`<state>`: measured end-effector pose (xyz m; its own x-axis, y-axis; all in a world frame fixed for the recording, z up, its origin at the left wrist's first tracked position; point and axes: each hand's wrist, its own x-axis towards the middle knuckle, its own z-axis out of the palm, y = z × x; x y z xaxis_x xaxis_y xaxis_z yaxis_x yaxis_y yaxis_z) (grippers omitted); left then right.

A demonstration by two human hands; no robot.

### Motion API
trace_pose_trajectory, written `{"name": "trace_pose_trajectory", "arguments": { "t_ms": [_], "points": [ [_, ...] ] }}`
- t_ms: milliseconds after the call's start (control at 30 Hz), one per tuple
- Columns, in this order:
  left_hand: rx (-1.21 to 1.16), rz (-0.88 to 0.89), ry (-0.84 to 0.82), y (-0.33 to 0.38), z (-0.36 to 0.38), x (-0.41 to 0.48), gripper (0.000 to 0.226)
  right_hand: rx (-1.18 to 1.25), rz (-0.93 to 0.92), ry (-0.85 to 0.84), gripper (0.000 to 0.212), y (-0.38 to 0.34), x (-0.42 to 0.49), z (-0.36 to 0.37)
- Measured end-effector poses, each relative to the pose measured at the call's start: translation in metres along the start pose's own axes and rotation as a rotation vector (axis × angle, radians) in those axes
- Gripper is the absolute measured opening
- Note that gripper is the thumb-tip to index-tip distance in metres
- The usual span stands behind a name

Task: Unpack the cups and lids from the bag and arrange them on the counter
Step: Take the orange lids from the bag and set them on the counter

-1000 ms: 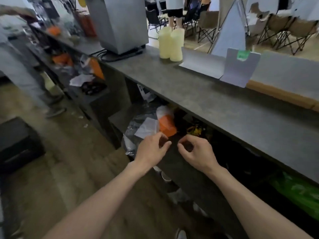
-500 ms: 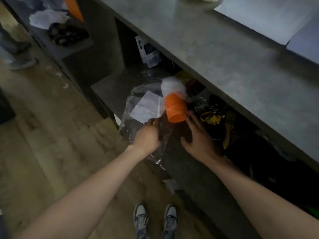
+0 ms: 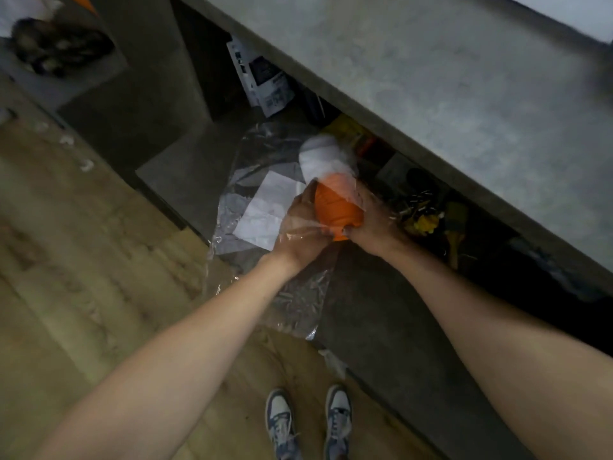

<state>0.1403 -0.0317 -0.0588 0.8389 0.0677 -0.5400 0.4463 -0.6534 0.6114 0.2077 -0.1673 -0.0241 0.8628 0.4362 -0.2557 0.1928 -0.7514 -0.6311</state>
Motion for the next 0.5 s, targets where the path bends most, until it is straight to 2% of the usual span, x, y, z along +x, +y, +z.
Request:
{"name": "trace_pose_trajectory", "arguments": {
  "t_ms": [67,167,267,400,500],
  "points": [
    [-0.177,0.046,0.08,0.003,0.002,-0.003,0.048,-0.001,0.021,0.011,0.086,0.001,-0.005,0.001],
    [-0.491,0.194,0.394,0.004,0.003,-0.016,0.077,-0.011,0.024,0.066,0.081,-0.008,-0.017,-0.002],
    [-0.575,0.214,0.423,0.004,0.005,-0.027,0.079,0.006,0.013,0.082,0.084,-0.013,-0.03,-0.006],
    [-0.518,0.266,0.453,0.001,0.0,-0.043,0.071,0.063,0.025,0.06,0.088,-0.016,-0.048,-0.01],
    [-0.498,0.236,0.388,0.003,-0.011,-0.065,0.066,0.161,0.056,0.043,0.087,-0.02,-0.062,-0.015]
  ]
}}
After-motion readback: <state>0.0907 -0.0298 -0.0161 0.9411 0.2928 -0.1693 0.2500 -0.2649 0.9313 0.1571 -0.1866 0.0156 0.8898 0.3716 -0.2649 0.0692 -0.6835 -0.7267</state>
